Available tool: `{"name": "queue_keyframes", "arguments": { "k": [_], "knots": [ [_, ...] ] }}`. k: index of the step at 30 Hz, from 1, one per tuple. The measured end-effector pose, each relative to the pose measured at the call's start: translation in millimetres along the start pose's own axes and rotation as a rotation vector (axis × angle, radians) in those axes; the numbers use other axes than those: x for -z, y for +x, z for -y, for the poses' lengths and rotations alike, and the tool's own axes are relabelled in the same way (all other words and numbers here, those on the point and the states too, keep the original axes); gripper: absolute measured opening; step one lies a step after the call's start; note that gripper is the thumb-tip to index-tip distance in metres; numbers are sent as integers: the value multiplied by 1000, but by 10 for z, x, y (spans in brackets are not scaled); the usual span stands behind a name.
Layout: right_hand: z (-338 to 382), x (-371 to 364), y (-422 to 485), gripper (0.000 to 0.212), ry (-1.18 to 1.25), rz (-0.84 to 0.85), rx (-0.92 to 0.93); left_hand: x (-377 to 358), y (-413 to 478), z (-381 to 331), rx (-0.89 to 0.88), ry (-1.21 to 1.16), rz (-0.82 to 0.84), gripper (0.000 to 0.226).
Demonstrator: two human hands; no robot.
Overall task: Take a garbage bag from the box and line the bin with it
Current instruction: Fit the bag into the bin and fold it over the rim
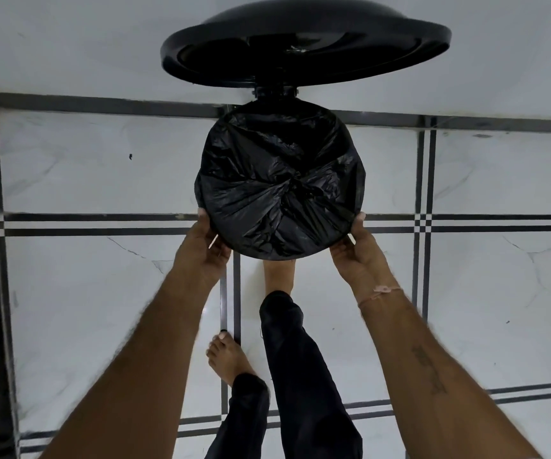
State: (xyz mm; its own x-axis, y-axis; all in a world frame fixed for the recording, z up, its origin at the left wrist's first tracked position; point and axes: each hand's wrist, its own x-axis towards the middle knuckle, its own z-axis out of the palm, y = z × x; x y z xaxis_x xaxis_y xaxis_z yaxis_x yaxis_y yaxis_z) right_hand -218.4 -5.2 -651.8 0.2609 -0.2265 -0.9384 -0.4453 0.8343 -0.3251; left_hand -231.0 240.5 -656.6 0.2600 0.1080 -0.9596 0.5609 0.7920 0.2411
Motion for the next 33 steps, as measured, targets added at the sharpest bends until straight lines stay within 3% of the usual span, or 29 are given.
{"name": "queue_keyframes", "arguments": {
  "k": [4,7,11,14,17,22,23,25,28,31,33],
  "knots": [
    [135,-106,191,16,-82,-102,3,-26,125,-87,1,126,-85,12],
    [212,-95,260,17,-276,-130,134,-34,155,-69,-148,186,-136,3],
    [310,-199,120,35,-447,-15,326,-107,29,-100,-259,204,-31,43],
    [370,-338,105,30,-612,-46,371,-128,22,-130,-323,288,-34,21],
    [444,-465,127,30,-578,-109,322,-138,12,-150,-311,290,-56,20],
    [507,-528,244,15,-667,-123,516,-143,119,-188,-489,387,-201,3],
    [529,-562,253,16,-702,-100,532,-158,129,-204,-532,416,-201,9],
    [595,-651,251,25,-772,-60,517,-208,127,-249,-564,422,-158,19],
    [643,-799,211,44,-870,4,440,-312,108,-341,-544,436,-65,14],
    [690,-941,201,39,-826,20,350,-394,189,-384,-599,565,-48,37],
    [729,-1026,232,32,-768,6,244,-423,269,-371,-676,668,-87,40]
  ]
}}
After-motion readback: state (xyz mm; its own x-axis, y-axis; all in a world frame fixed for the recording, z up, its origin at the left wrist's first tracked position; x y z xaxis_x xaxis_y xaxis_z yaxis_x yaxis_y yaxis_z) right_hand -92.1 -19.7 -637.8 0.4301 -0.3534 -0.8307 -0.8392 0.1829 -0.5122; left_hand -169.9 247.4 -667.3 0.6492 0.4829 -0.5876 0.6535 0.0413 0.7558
